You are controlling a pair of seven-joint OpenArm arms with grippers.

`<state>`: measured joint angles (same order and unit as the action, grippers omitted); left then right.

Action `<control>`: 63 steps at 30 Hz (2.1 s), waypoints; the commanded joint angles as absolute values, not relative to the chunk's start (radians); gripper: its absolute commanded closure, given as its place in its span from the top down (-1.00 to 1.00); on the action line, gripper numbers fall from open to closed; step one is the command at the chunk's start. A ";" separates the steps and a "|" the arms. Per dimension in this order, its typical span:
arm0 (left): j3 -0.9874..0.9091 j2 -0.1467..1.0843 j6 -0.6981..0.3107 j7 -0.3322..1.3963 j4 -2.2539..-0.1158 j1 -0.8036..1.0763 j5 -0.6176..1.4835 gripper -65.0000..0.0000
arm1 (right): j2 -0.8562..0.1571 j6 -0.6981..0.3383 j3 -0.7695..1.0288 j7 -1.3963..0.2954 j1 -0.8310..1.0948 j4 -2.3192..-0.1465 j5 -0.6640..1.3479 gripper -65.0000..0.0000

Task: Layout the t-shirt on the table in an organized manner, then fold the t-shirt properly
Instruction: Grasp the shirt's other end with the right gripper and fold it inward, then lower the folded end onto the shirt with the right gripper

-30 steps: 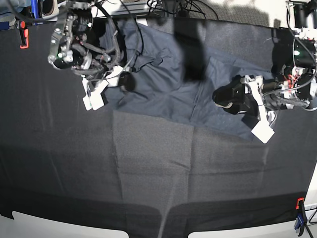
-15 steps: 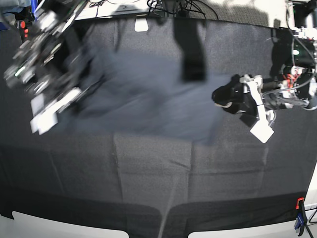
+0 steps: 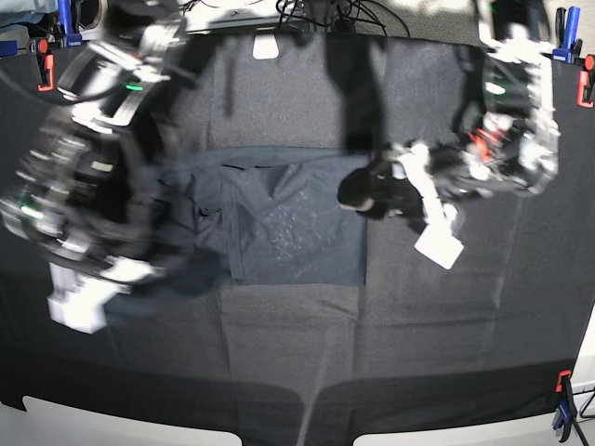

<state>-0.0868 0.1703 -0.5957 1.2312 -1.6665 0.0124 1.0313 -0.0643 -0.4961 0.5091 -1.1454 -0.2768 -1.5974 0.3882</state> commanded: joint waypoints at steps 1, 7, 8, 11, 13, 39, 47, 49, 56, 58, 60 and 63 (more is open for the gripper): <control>-0.091 0.160 -0.599 1.214 -1.683 0.004 1.032 -0.17 | -0.047 -0.487 0.483 -1.124 -0.302 -1.617 0.409 -1.00; -0.091 0.150 -0.599 1.215 -1.683 0.034 1.010 -0.17 | 0.100 -0.462 0.364 -1.124 -0.302 -1.617 0.313 -1.00; -0.091 0.150 -0.599 1.214 -1.683 0.034 1.010 -0.17 | 0.125 -0.462 0.351 -1.124 -0.302 -1.617 0.297 -1.00; -0.091 0.150 -0.599 1.214 -1.683 0.033 1.010 -0.17 | 0.157 -0.451 0.322 -1.124 -0.301 -1.617 0.252 -1.00; -0.091 0.150 -0.599 1.216 -1.683 0.033 0.999 -0.17 | 0.157 -0.412 0.279 -1.121 -0.299 -1.615 0.256 -1.00; -0.091 0.256 -0.385 1.229 -1.684 0.028 0.759 -0.17 | 0.157 -0.340 -0.160 -1.081 -0.299 -1.615 0.267 -0.19; -0.091 0.321 -0.384 1.194 -1.684 0.028 0.617 -0.17 | 0.157 -0.495 -0.262 -1.077 -0.301 -1.617 0.501 0.01; -0.091 0.334 -0.384 1.192 -1.684 0.028 0.609 -0.17 | 0.157 -0.517 -0.260 -1.052 -0.308 -1.620 0.516 0.01; -0.091 0.344 -0.382 1.192 -1.684 0.028 0.610 -0.17 | 0.157 -0.515 -0.093 -0.992 -0.372 -1.628 0.290 0.01; -0.091 0.344 -0.380 1.191 -1.684 0.028 0.611 -0.17 | 0.157 -0.515 0.001 -0.983 -0.380 -1.628 0.179 0.01; -0.091 0.344 -0.380 1.191 -1.684 0.028 0.611 -0.17 | 0.157 -0.514 0.104 -0.980 -0.379 -1.627 0.121 0.01; -0.091 0.344 -0.380 1.182 -1.684 0.028 0.620 -0.17 | 0.157 -0.505 0.246 -1.000 -0.374 -1.626 0.166 0.01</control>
